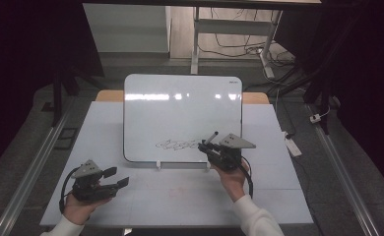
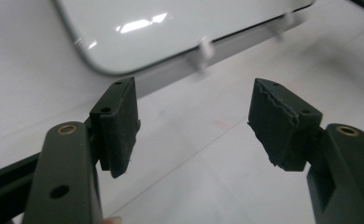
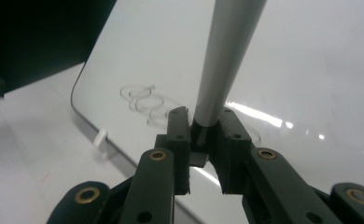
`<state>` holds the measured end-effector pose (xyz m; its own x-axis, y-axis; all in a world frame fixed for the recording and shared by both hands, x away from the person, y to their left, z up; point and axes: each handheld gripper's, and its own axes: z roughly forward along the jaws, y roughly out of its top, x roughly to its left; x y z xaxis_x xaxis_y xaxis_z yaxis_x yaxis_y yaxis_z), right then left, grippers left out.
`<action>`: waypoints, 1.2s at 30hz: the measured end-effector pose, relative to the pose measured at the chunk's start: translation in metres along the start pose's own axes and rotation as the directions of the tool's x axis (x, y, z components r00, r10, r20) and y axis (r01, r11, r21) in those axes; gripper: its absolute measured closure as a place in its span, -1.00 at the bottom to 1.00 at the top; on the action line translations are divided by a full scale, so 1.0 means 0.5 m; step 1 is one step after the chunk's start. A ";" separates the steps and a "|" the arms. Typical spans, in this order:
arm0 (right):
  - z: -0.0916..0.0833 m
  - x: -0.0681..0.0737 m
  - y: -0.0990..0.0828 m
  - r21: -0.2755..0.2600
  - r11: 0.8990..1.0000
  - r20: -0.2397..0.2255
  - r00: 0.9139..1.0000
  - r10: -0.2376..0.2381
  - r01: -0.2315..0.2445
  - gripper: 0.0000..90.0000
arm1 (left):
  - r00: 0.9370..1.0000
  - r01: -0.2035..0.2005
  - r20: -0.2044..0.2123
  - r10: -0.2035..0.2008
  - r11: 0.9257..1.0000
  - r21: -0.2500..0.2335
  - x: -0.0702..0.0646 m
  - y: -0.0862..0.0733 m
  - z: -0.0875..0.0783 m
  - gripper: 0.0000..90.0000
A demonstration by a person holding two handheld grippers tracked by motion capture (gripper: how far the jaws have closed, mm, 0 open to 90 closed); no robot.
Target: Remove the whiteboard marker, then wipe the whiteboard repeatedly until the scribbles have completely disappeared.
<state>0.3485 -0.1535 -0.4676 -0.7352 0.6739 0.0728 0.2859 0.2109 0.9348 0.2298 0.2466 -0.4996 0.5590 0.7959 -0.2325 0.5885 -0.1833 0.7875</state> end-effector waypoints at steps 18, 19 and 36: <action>0.161 0.050 0.024 -0.003 0.995 0.003 0.995 -0.097 0.097 0.72 | 0.999 0.033 0.004 -0.033 0.999 -0.018 0.029 -0.020 0.011 -0.26; 0.171 0.051 0.030 -0.012 0.997 -0.009 0.997 -0.071 0.071 0.72 | 0.999 0.037 0.004 -0.037 0.999 -0.019 0.029 -0.021 0.011 -0.26; 0.194 0.077 0.036 -0.003 0.994 -0.008 0.994 -0.111 0.111 0.72 | 0.999 0.048 -0.002 -0.049 0.998 -0.043 0.037 -0.023 0.003 -0.25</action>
<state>0.3851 -0.0550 -0.4816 -0.7672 0.6408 -0.0286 0.2010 0.2825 0.9380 0.2343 0.2624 -0.5135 0.5284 0.8052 -0.2691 0.5890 -0.1194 0.7993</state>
